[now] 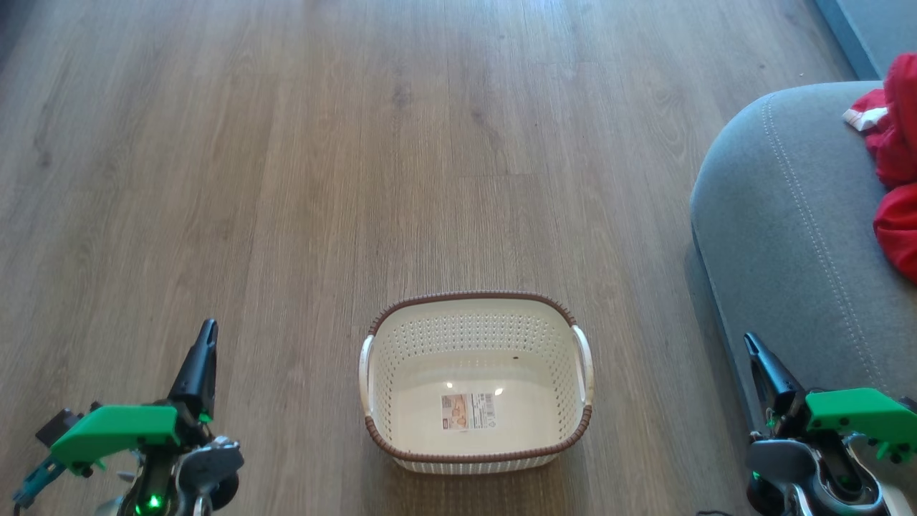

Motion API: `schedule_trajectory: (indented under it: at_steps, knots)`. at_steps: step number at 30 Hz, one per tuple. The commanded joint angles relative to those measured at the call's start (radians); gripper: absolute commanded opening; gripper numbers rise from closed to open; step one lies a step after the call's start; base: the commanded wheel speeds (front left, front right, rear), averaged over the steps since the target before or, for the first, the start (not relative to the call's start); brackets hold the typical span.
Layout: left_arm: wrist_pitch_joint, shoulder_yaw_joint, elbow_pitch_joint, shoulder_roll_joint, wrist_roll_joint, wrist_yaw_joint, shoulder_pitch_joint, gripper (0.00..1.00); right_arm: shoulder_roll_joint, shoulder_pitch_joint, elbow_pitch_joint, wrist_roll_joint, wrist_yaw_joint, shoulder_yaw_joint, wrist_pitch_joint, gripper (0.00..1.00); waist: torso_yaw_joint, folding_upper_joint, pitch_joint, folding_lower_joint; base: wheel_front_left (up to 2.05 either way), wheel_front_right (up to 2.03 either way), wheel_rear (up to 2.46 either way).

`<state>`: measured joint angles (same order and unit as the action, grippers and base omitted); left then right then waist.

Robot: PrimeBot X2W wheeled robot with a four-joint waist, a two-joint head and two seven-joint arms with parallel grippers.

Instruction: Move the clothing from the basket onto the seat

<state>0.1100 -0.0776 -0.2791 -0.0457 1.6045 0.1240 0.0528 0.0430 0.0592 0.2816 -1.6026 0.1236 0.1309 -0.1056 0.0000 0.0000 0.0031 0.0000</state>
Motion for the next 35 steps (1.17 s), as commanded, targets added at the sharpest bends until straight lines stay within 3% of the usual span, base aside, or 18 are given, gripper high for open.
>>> schedule_trajectory:
  at_steps: [1, 35]
  knots:
    - [0.003, -0.036, 0.034, -0.004, 0.004, 0.007, 0.055, 0.0, 0.007, 0.049, -0.037, -0.006, 0.007, -0.017, -0.007, 0.0, 0.0, 0.0, 0.0, 0.0, 0.0, 0.0, 0.0]
    - [0.003, -0.036, 0.034, -0.004, 0.004, 0.007, 0.055, 0.0, 0.007, 0.049, -0.037, -0.006, 0.007, -0.017, -0.007, 0.0, 0.0, 0.0, 0.0, 0.0, 0.0, 0.0, 0.0]
